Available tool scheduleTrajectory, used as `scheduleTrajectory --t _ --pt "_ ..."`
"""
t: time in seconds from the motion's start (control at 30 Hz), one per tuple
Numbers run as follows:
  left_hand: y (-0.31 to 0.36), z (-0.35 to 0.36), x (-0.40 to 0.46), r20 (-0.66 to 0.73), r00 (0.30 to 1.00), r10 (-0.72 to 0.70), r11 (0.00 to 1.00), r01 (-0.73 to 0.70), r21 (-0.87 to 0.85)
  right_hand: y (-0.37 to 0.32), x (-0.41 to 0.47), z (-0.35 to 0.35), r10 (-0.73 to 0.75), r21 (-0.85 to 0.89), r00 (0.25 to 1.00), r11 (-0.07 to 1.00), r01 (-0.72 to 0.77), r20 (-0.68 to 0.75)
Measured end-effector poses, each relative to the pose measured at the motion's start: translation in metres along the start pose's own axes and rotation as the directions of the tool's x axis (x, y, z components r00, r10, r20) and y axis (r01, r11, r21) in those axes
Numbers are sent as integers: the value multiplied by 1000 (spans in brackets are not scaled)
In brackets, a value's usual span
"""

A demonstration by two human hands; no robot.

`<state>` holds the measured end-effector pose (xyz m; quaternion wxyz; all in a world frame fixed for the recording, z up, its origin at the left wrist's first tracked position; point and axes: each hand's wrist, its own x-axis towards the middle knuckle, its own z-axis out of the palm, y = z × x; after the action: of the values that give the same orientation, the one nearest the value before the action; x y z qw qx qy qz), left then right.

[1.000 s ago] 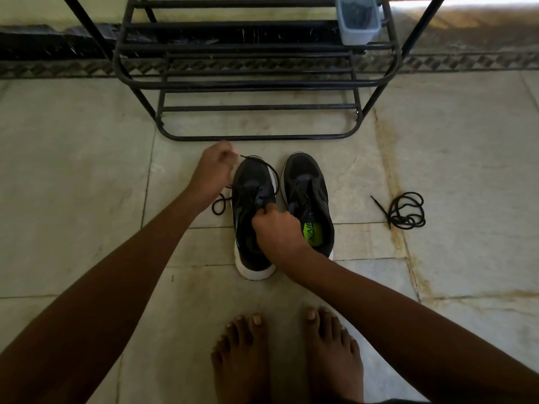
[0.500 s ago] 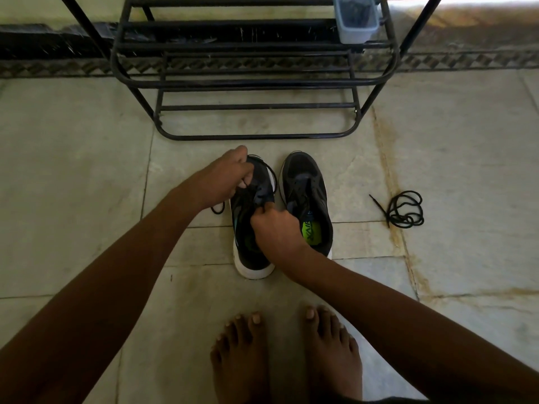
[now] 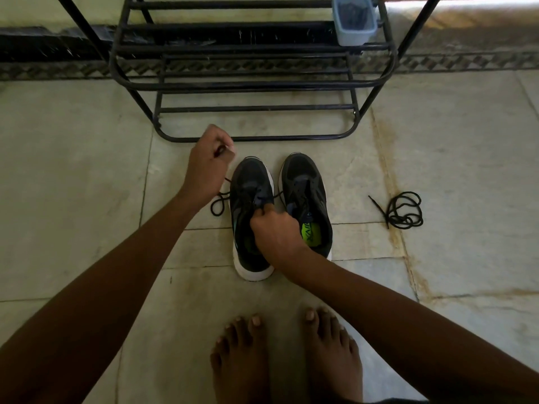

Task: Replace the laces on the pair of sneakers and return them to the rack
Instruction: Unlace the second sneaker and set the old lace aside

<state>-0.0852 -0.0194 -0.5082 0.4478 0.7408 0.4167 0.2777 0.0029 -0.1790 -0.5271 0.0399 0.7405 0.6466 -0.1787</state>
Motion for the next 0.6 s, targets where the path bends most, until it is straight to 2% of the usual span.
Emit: scheduleTrajectory --t 0.03,0.07,0.1,0.17,0.2,0.23,0.27,0.33,0.4,0.47,0.53,0.6 --pt "1 -1 -1 95 983 158 962 -175 208 -1 0 0 2 -6 1000 1000 -2 -6" --pt "1 -1 -2 234 935 267 869 -339 361 -1 0 0 8 -12 1000 1000 -8 -16" --pt "-1 0 -2 380 875 300 741 -464 486 -2 0 0 14 -16 1000 1000 -14 -23" --pt "-5 2 -2 569 795 212 461 -595 659 -3 -1 -1 20 -22 999 1000 -20 -27" --pt "-7 3 -2 594 788 159 418 -599 683 -3 -1 0 20 -22 999 1000 -21 -26" --pt "-5 4 -4 569 812 130 474 -555 684 -2 -1 0 21 -21 999 1000 -21 -25" --pt "-6 2 -4 527 843 113 590 -483 647 -2 -1 0 19 -20 1000 1000 -20 -24" --pt "-10 -2 -4 388 914 117 792 -322 518 -1 -1 0 13 -17 1000 1000 -14 -28" --pt "-12 -10 -1 256 959 122 915 -209 346 0 -1 1 8 -13 999 1000 -9 -37" --pt "-9 -19 0 105 990 91 982 -107 156 0 0 3 7 -13 999 1000 -7 -42" --pt "-8 -30 5 -65 997 42 999 -41 6 1 0 3 1 -3 999 1000 -1 -44" --pt "-11 -42 9 -94 995 25 1000 -23 20 1 -1 2 -4 1 1000 1000 4 -27"
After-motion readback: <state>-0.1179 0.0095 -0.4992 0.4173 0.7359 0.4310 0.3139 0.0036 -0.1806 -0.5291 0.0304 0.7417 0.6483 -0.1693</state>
